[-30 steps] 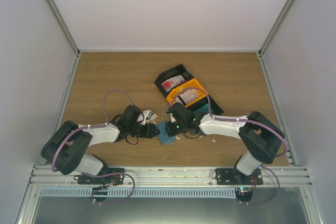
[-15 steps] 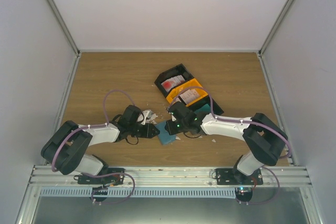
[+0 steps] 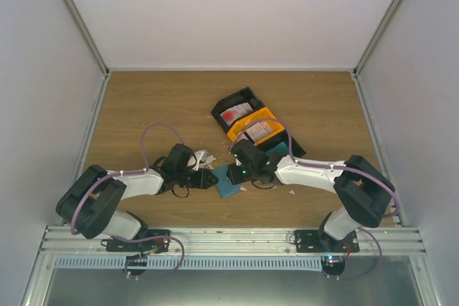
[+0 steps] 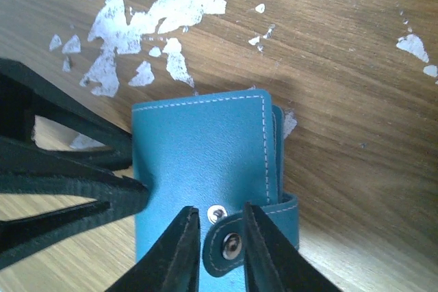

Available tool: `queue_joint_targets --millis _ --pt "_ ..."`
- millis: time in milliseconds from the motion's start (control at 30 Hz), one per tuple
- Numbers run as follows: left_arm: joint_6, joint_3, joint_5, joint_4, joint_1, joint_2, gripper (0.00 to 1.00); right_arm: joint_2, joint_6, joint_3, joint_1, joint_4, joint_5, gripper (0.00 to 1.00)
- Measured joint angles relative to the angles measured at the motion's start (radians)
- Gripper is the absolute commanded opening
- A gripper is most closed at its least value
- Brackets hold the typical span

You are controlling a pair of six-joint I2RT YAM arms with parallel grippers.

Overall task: Put the credit cards into the card holder
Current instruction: Close the card holder at the center of the board.

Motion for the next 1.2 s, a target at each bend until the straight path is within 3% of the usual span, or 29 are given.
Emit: queue_joint_targets --millis 233,500,667,833,1033,1200 --pt "0.0 -0.003 0.0 0.006 0.0 -0.002 0.36 0.0 -0.006 0.014 0.034 -0.055 0.046 0.21" --pt "0.0 -0.004 0.0 0.007 0.0 -0.002 0.36 0.004 -0.01 0.045 0.054 -0.094 0.102 0.01" --pt "0.0 -0.004 0.0 0.007 0.0 -0.002 0.36 0.005 -0.006 0.045 0.055 -0.099 0.112 0.01" --pt "0.0 -0.006 0.0 0.011 0.0 -0.002 0.36 0.011 -0.006 0.047 0.055 -0.103 0.114 0.1" --pt "0.0 -0.008 0.0 0.015 0.0 -0.002 0.35 0.032 -0.013 0.053 0.055 -0.105 0.115 0.01" --pt "0.0 -0.008 0.0 0.016 0.0 -0.002 0.35 0.032 -0.01 0.053 0.055 -0.105 0.126 0.0"
